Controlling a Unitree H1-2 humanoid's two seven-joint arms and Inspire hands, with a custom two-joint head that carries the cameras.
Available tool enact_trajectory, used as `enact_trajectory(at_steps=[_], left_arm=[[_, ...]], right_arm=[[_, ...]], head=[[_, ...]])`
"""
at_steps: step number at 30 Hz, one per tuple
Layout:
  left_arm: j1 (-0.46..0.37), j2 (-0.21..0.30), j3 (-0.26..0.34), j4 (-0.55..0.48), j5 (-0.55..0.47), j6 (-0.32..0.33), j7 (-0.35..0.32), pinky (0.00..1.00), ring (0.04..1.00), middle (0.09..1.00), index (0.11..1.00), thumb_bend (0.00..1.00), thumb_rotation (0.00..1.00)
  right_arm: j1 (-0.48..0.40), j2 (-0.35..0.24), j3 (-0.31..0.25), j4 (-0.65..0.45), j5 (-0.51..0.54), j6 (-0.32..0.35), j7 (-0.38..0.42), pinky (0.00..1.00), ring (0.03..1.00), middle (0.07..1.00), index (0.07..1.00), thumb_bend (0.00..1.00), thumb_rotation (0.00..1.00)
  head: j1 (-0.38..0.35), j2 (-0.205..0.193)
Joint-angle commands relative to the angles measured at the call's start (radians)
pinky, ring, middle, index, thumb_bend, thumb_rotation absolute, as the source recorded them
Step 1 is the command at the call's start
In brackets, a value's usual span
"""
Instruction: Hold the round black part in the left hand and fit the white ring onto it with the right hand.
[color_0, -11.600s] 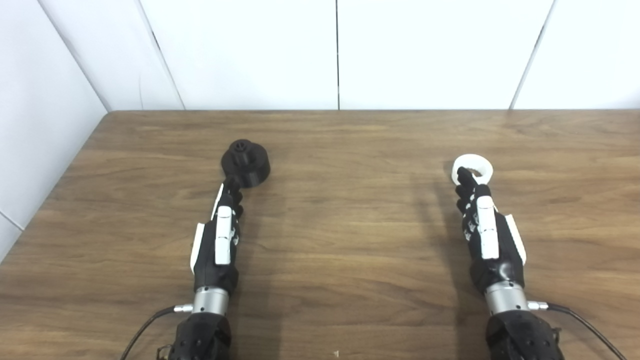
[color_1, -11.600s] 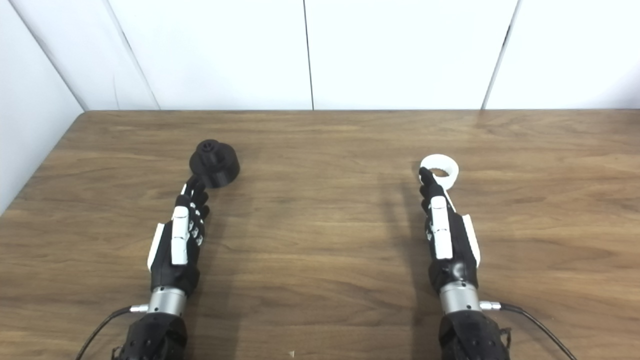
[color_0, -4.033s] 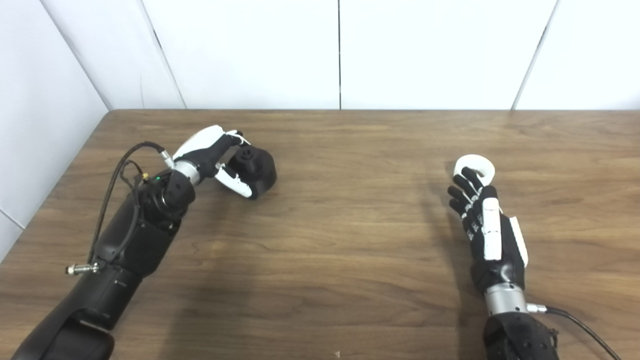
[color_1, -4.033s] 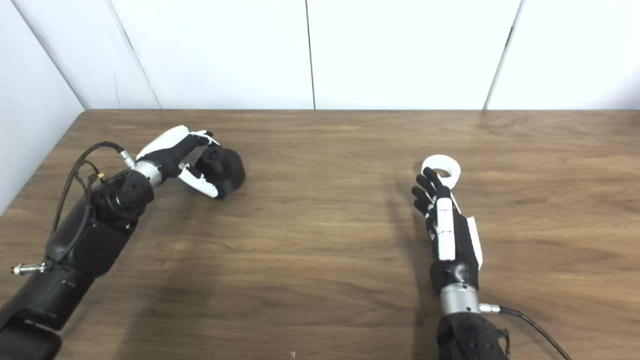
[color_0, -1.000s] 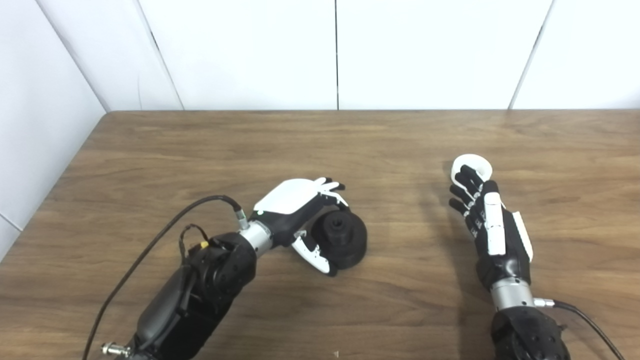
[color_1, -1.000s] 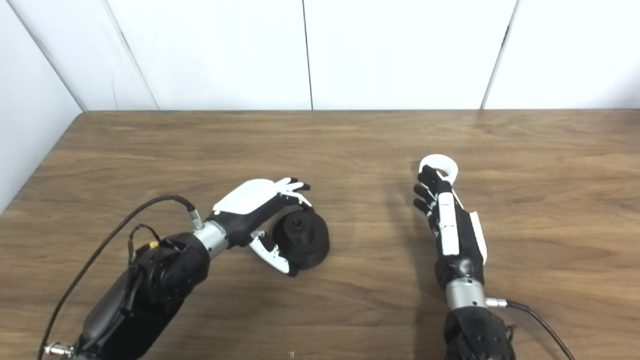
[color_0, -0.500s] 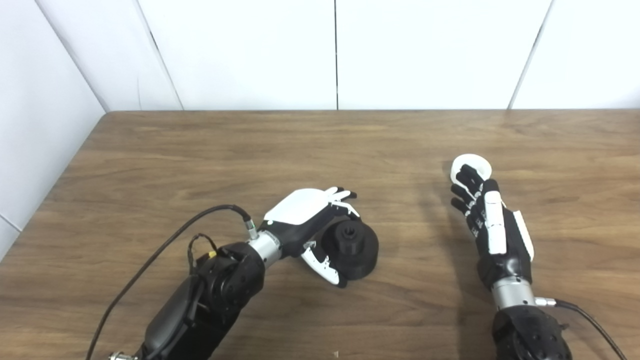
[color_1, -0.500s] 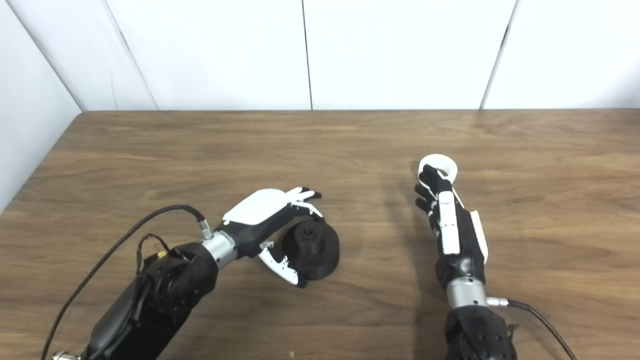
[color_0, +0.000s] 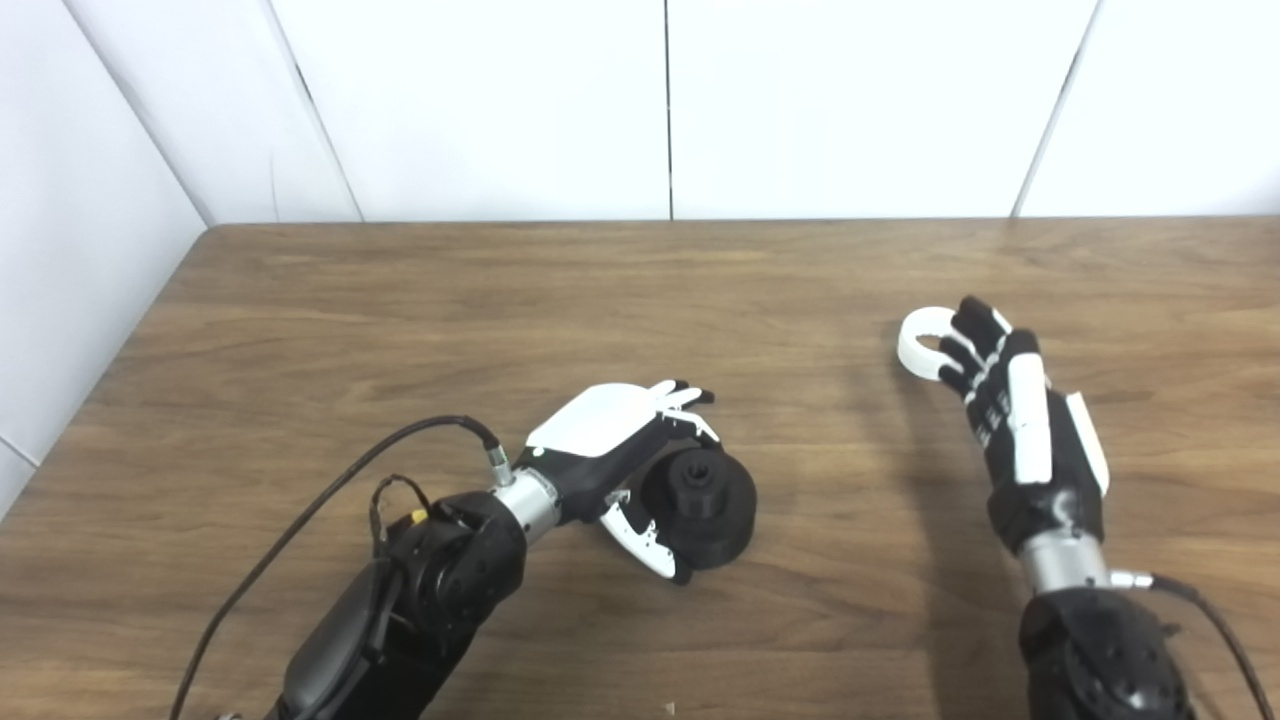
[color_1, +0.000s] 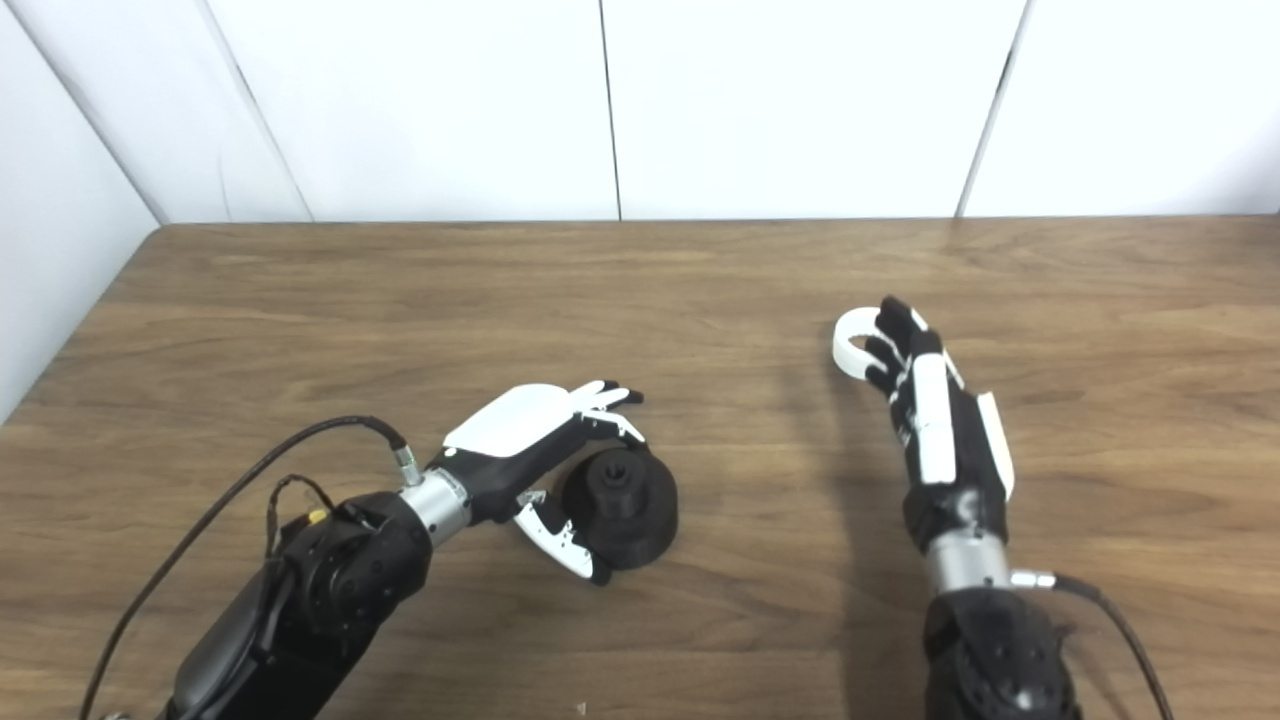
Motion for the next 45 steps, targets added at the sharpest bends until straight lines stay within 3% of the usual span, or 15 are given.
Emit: enact_trajectory(at_steps=[1, 4, 8, 12, 16, 21, 27, 37, 45], left_arm=[[-0.008, 0.027, 0.012, -0.012, 0.021, -0.001, -0.013, 0.93, 1.000, 0.967, 0.662, 0.92, 0.15], [-0.006, 0.025, 0.015, -0.009, 0.020, -0.002, -0.011, 0.92, 1.000, 0.966, 0.664, 0.93, 0.14], [-0.008, 0.021, 0.012, -0.004, 0.024, -0.001, -0.013, 0.92, 1.000, 0.968, 0.666, 0.93, 0.14], [-0.012, 0.017, 0.008, 0.010, 0.023, -0.009, -0.009, 0.92, 1.000, 0.968, 0.663, 0.92, 0.14], [-0.014, 0.016, 0.007, 0.025, 0.021, -0.023, 0.002, 0.91, 1.000, 0.967, 0.661, 0.93, 0.15], [-0.015, 0.013, 0.011, 0.028, 0.021, -0.016, -0.003, 0.92, 1.000, 0.970, 0.665, 0.93, 0.15], [-0.022, 0.013, 0.014, 0.031, 0.019, -0.024, -0.004, 0.95, 1.000, 0.968, 0.667, 0.93, 0.15], [-0.033, 0.005, 0.011, 0.046, 0.015, -0.038, -0.002, 0.94, 1.000, 0.967, 0.668, 0.93, 0.12], [-0.035, 0.003, 0.006, 0.051, 0.025, -0.040, 0.001, 0.95, 1.000, 0.969, 0.670, 0.93, 0.13]], right_arm=[[-0.045, -0.015, -0.011, -0.062, 0.003, 0.002, 0.010, 0.88, 0.890, 0.901, 0.876, 0.53, 0.99], [-0.074, -0.074, -0.001, -0.078, -0.076, 0.011, 0.009, 0.83, 0.882, 0.903, 0.880, 0.49, 0.92], [-0.144, -0.200, 0.048, -0.067, -0.326, 0.051, -0.003, 0.80, 0.862, 0.866, 0.826, 0.61, 0.60], [-0.233, -0.317, 0.094, 0.019, -0.490, 0.044, 0.017, 0.89, 0.934, 0.893, 0.814, 0.76, 0.45], [-0.308, -0.368, 0.120, 0.114, -0.550, 0.051, 0.042, 0.98, 0.995, 0.944, 0.800, 0.87, 0.36], [-0.375, -0.404, 0.147, 0.233, -0.577, 0.024, 0.075, 1.00, 1.000, 0.971, 0.777, 0.96, 0.34], [-0.419, -0.442, 0.191, 0.297, -0.611, 0.053, 0.162, 1.00, 1.000, 1.000, 0.773, 1.00, 0.33], [-0.456, -0.510, 0.246, 0.334, -0.648, 0.037, 0.267, 1.00, 1.000, 1.000, 0.711, 1.00, 0.34], [-0.463, -0.511, 0.257, 0.336, -0.666, 0.037, 0.307, 1.00, 1.000, 0.985, 0.707, 1.00, 0.34]], head=[[-0.002, 0.000], [-0.005, -0.004], [-0.001, -0.006], [-0.008, -0.004], [-0.016, -0.008], [-0.029, -0.013], [-0.045, -0.012], [-0.058, -0.016], [-0.055, -0.020]])
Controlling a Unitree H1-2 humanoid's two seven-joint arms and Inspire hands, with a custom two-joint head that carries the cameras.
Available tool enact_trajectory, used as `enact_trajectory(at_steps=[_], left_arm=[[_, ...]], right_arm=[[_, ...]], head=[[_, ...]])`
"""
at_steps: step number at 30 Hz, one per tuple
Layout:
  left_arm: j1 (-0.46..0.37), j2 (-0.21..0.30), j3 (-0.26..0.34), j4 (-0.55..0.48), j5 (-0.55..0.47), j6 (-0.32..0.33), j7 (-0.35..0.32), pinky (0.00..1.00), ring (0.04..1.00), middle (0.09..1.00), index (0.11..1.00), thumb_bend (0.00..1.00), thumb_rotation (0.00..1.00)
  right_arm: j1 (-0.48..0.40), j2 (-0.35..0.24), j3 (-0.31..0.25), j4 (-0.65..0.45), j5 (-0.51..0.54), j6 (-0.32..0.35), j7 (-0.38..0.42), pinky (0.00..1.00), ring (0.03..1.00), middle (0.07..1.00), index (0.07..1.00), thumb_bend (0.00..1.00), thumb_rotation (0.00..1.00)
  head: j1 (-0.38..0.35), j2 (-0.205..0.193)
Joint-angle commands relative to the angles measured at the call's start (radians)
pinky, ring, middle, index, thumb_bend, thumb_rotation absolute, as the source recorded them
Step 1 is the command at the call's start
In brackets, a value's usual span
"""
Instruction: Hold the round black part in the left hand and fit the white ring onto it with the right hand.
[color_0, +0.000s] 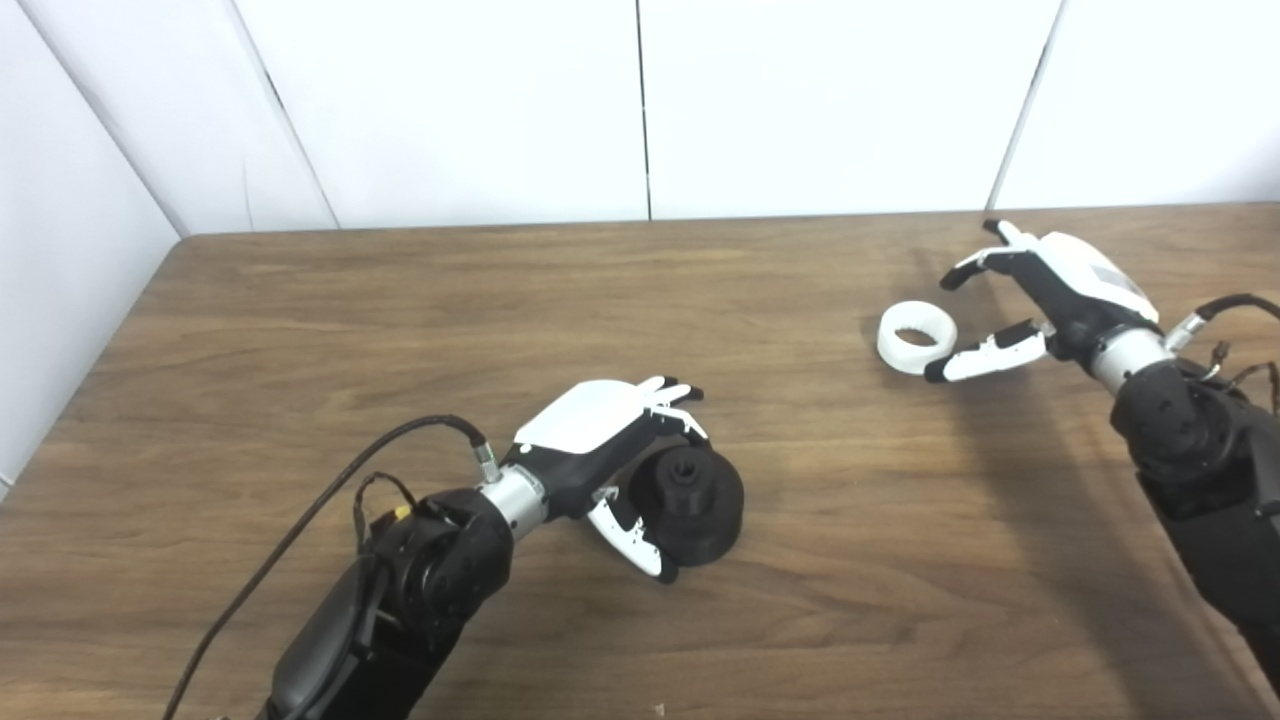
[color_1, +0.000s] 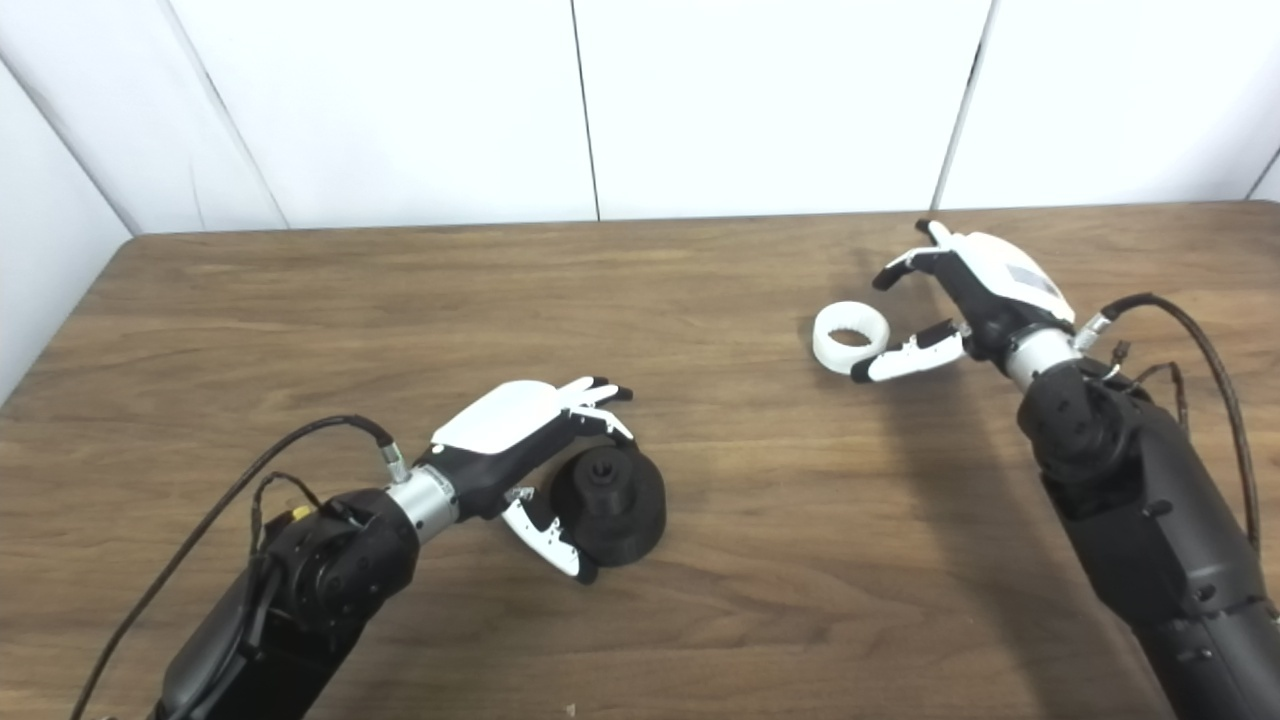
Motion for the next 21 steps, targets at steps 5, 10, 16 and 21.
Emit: enact_trajectory(at_steps=[5, 10, 16, 21], left_arm=[[-0.016, 0.008, 0.000, 0.021, 0.026, -0.002, 0.003, 0.95, 1.000, 0.971, 0.671, 0.92, 0.14], [-0.015, 0.005, 0.000, 0.023, 0.026, -0.004, 0.009, 0.95, 1.000, 0.970, 0.669, 0.93, 0.14], [-0.018, -0.001, -0.004, 0.020, 0.035, 0.005, 0.005, 0.95, 1.000, 0.970, 0.670, 0.92, 0.14], [-0.013, -0.008, -0.004, 0.022, 0.034, 0.000, 0.014, 0.93, 1.000, 0.968, 0.669, 0.93, 0.13]], right_arm=[[-0.071, -0.010, -0.001, 0.010, -0.019, -0.017, -0.001, 1.00, 1.000, 0.982, 0.708, 1.00, 0.35], [-0.079, 0.004, 0.011, 0.041, -0.031, -0.027, -0.014, 1.00, 1.000, 0.979, 0.710, 0.99, 0.35], [-0.093, 0.020, 0.013, 0.080, -0.031, -0.048, -0.023, 1.00, 1.000, 0.979, 0.712, 0.96, 0.37], [-0.101, 0.029, 0.006, 0.113, -0.020, -0.072, -0.041, 1.00, 1.000, 0.974, 0.707, 0.95, 0.37]], head=[[-0.001, -0.002], [0.002, -0.005], [-0.001, -0.008], [0.002, -0.015]])
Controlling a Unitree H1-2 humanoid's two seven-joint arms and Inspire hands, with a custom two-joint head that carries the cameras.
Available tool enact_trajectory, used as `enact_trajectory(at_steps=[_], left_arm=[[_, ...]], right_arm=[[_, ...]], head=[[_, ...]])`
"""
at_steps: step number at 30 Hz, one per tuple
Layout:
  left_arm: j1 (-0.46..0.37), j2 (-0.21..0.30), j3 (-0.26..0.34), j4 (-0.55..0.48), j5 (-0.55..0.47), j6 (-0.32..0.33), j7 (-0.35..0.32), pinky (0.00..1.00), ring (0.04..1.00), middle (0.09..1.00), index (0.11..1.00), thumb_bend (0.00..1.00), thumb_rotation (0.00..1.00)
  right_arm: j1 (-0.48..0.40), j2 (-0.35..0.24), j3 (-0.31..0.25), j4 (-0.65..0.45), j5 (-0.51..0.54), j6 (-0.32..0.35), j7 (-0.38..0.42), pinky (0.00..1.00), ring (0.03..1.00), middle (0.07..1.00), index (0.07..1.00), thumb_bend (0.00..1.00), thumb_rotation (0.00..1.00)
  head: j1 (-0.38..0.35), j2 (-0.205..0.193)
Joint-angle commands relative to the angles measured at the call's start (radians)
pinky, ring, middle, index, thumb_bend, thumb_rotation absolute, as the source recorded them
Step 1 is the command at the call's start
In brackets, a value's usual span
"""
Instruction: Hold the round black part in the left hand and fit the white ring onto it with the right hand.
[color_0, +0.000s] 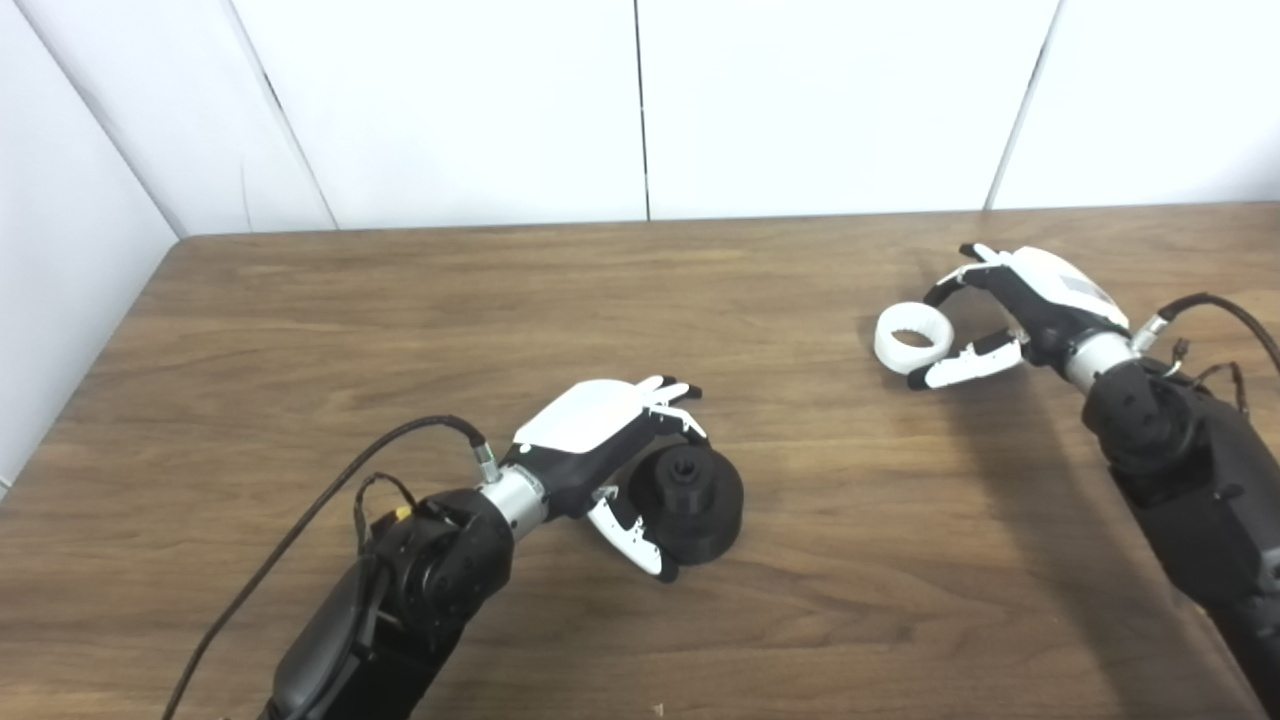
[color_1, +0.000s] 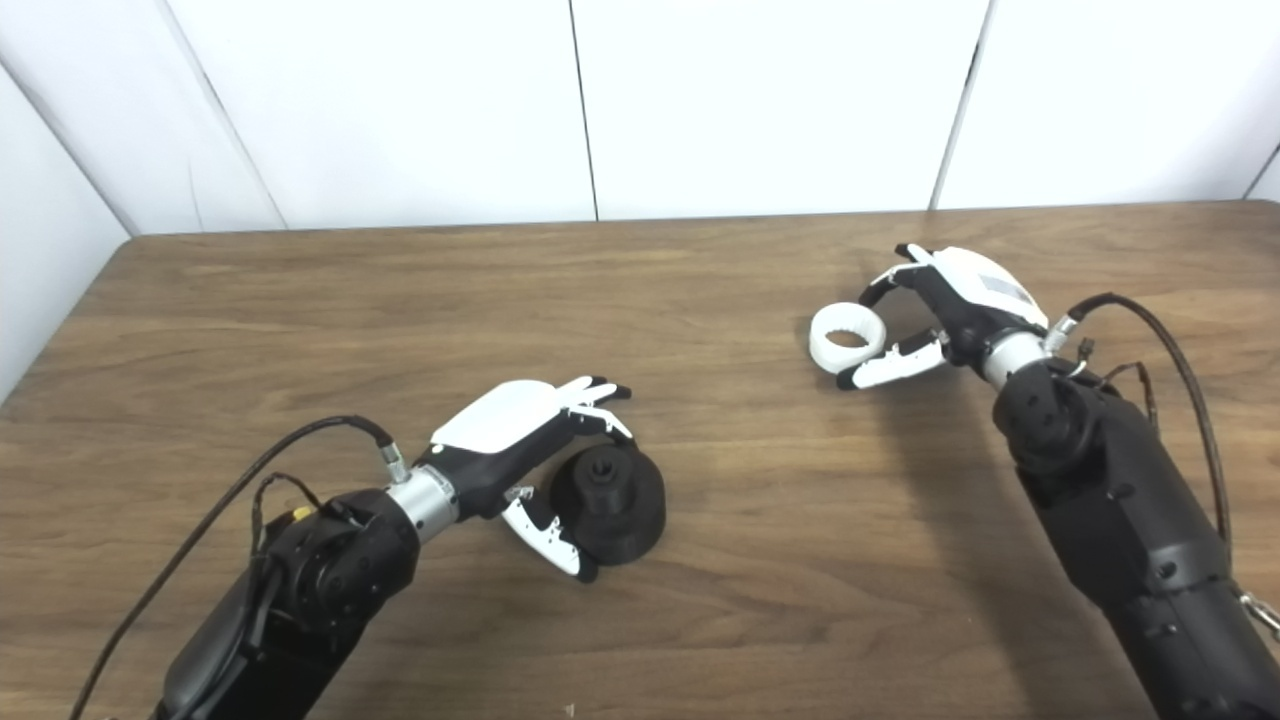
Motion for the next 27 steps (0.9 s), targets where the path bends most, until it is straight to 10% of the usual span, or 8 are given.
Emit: enact_trajectory(at_steps=[1, 27], left_arm=[[-0.011, -0.001, -0.004, 0.019, 0.031, -0.002, 0.011, 0.93, 1.000, 0.969, 0.670, 0.93, 0.13], [0.000, -0.011, -0.002, 0.001, 0.046, 0.005, 0.008, 0.94, 1.000, 0.970, 0.671, 0.93, 0.14]], right_arm=[[-0.062, -0.007, -0.014, -0.006, 0.007, -0.042, -0.034, 1.00, 1.000, 0.972, 0.707, 0.95, 0.36], [-0.079, 0.007, -0.013, 0.044, 0.009, -0.065, -0.051, 1.00, 1.000, 0.941, 0.685, 0.89, 0.32]], head=[[0.001, 0.000], [0.006, 0.017]])
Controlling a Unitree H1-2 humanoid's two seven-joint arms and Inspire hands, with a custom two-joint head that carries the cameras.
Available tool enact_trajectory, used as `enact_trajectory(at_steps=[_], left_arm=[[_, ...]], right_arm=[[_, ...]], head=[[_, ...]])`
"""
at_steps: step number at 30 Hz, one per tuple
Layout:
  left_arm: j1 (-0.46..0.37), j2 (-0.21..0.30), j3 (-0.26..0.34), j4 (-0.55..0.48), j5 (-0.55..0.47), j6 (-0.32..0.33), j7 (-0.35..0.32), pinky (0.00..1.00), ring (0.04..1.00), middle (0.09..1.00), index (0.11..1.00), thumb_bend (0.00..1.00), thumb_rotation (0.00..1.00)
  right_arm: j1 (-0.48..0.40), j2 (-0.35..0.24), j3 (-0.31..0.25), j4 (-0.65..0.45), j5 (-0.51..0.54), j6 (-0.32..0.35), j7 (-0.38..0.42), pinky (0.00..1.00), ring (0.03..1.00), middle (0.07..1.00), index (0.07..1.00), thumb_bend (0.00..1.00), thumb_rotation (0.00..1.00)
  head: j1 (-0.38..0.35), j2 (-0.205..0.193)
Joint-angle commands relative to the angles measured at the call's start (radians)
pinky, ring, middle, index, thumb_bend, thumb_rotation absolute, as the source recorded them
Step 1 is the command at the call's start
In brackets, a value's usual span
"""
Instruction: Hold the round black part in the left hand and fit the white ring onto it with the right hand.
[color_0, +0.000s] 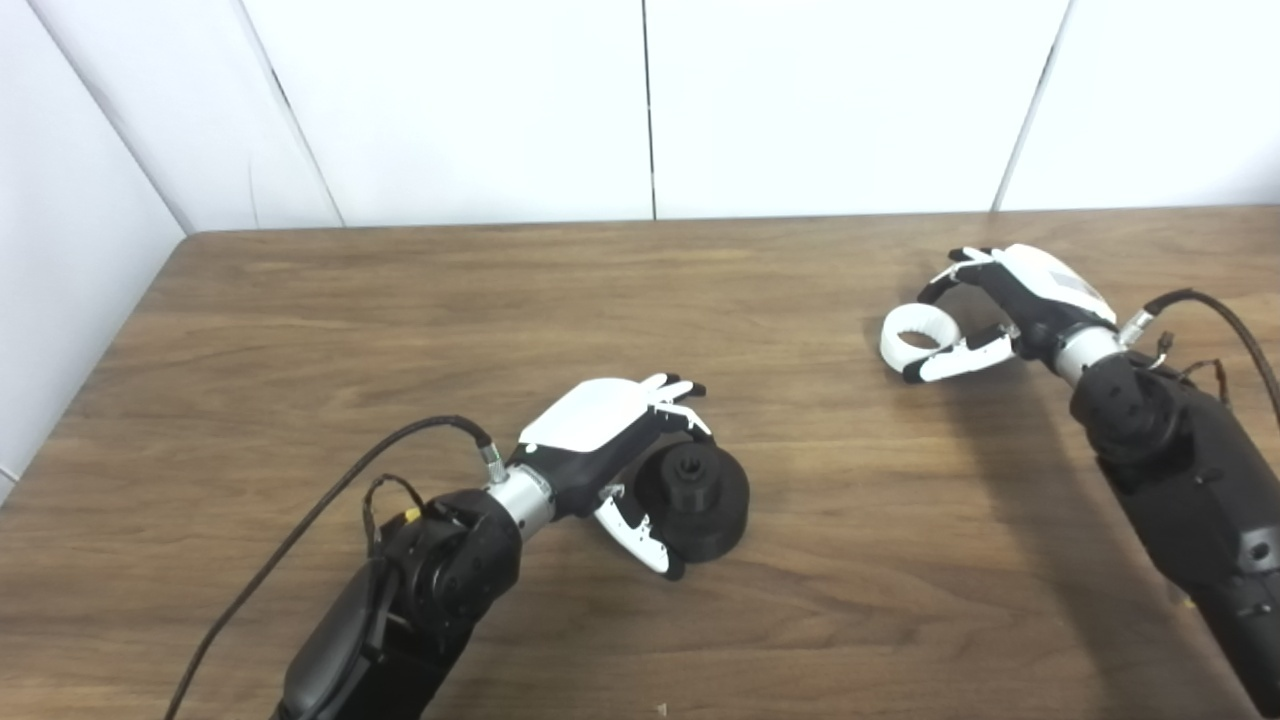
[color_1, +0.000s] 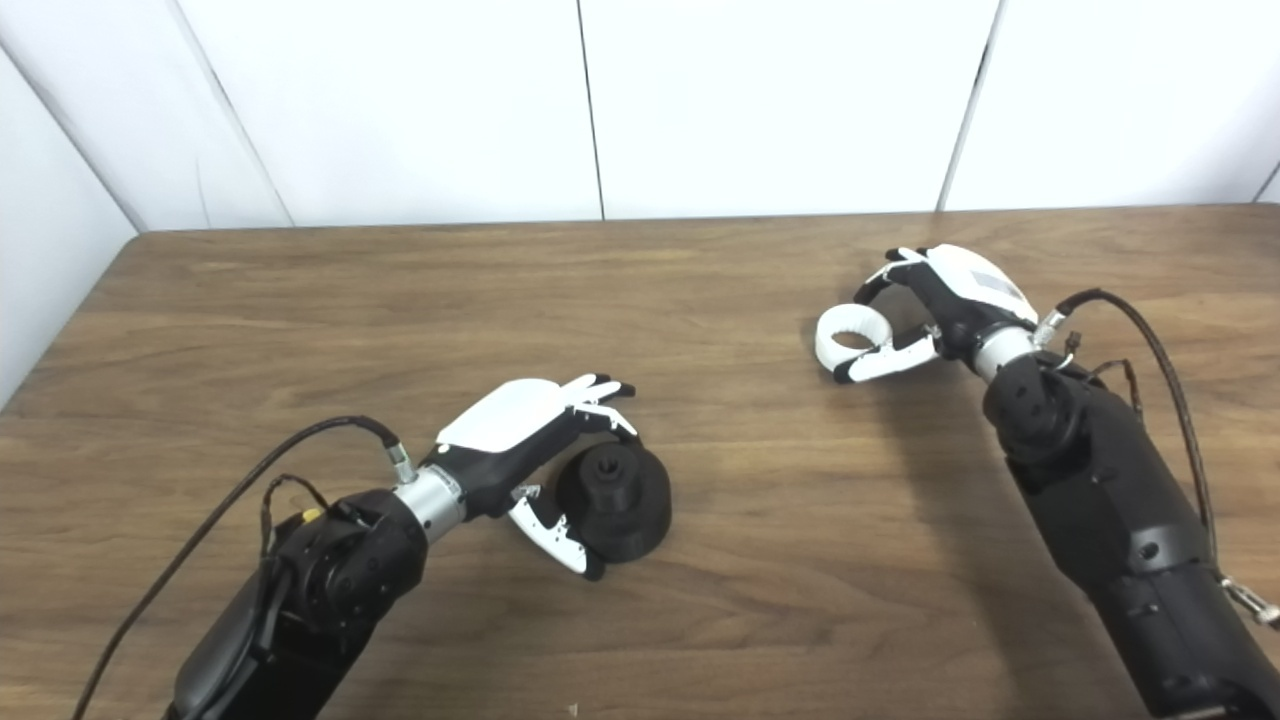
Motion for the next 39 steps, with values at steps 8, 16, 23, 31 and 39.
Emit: enact_trajectory(at_steps=[8, 16, 23, 31, 39], left_arm=[[-0.003, 0.006, 0.000, -0.003, 0.023, 0.007, -0.003, 0.95, 1.000, 0.973, 0.677, 0.93, 0.14], [-0.004, 0.010, 0.001, -0.013, 0.023, 0.009, -0.009, 0.95, 1.000, 0.972, 0.674, 0.93, 0.14], [-0.002, 0.010, 0.002, -0.014, 0.024, 0.004, -0.008, 0.94, 1.000, 0.972, 0.672, 0.93, 0.14], [-0.003, 0.009, 0.000, -0.022, 0.029, 0.010, -0.015, 0.95, 1.000, 0.972, 0.672, 0.92, 0.16], [-0.001, 0.009, 0.002, -0.026, 0.031, 0.011, -0.014, 0.94, 1.000, 0.973, 0.672, 0.93, 0.16]], right_arm=[[-0.049, -0.003, -0.017, -0.013, 0.014, -0.057, -0.062, 0.97, 1.000, 0.925, 0.650, 0.86, 0.28], [-0.043, 0.003, -0.020, -0.007, 0.027, -0.075, -0.082, 0.94, 1.000, 0.913, 0.631, 0.87, 0.27], [-0.039, 0.007, -0.020, -0.008, 0.033, -0.076, -0.096, 0.93, 0.999, 0.909, 0.620, 0.85, 0.24], [-0.037, 0.008, -0.023, -0.002, 0.045, -0.085, -0.108, 0.93, 0.993, 0.898, 0.606, 0.84, 0.21], [-0.038, 0.009, -0.022, 0.003, 0.047, -0.095, -0.119, 0.92, 0.985, 0.893, 0.592, 0.82, 0.19]], head=[[0.001, 0.000], [0.001, 0.001], [0.004, 0.004], [0.006, 0.006], [0.009, 0.009]])
